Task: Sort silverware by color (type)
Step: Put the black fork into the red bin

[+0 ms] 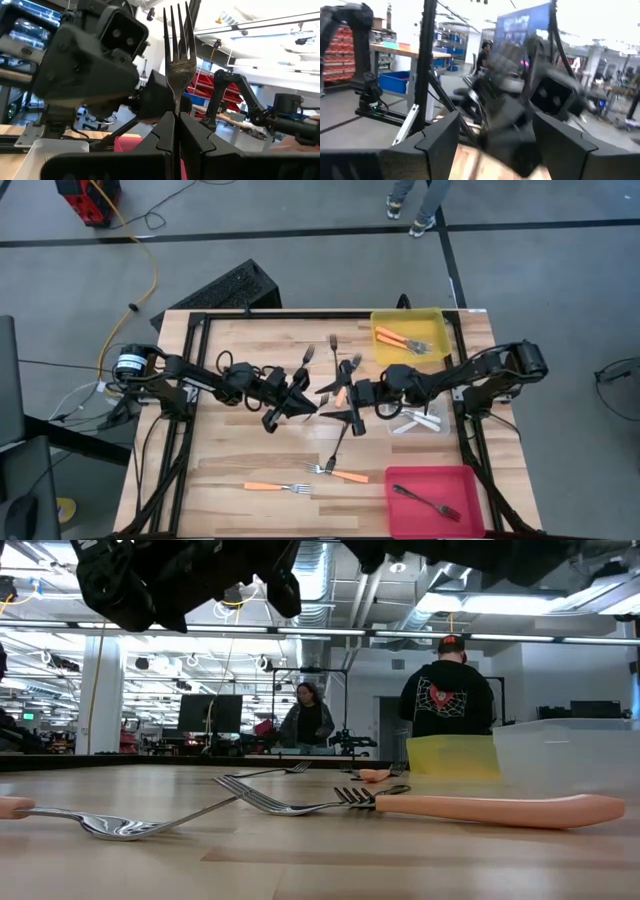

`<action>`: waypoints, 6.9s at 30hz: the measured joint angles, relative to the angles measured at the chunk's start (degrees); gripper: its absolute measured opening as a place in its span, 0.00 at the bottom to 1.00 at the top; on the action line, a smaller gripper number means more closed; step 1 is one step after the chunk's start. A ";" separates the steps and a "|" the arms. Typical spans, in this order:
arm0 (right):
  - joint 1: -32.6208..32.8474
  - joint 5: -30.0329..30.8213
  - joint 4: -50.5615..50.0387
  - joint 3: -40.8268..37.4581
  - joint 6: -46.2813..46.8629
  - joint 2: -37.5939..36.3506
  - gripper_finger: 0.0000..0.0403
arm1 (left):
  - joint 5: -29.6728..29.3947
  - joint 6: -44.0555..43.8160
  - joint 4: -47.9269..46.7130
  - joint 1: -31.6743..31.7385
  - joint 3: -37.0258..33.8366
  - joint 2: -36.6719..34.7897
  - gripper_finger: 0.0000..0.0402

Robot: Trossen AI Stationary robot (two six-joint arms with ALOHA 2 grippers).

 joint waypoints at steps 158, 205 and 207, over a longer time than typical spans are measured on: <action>45.86 10.78 -87.87 6.21 88.20 -5.60 0.08 | -9.24 -11.88 -12.98 0.13 -0.06 -0.11 0.63; 51.46 20.82 -85.16 6.21 86.78 -5.62 0.07 | -9.62 -13.05 -12.91 0.13 -0.04 -0.11 0.63; 50.92 18.61 -85.78 6.21 86.17 -5.62 0.07 | -9.76 -13.24 -12.91 0.14 -0.04 -0.10 0.63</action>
